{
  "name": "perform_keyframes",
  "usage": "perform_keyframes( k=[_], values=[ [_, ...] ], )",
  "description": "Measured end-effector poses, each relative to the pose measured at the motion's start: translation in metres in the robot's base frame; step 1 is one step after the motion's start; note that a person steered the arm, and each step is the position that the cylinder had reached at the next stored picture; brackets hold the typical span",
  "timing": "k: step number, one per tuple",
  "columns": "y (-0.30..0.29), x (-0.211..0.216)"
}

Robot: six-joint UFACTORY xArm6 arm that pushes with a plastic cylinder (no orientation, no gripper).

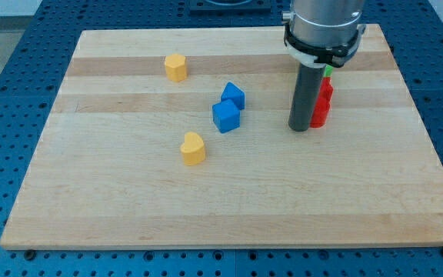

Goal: Slide the red circle below the red star

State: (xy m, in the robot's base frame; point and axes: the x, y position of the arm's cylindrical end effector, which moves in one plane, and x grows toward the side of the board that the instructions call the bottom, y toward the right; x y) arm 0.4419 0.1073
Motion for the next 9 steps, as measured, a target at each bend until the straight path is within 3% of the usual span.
perform_keyframes(
  k=[6,9],
  values=[
    [0.027,0.009],
    [0.069,0.009]
  ],
)
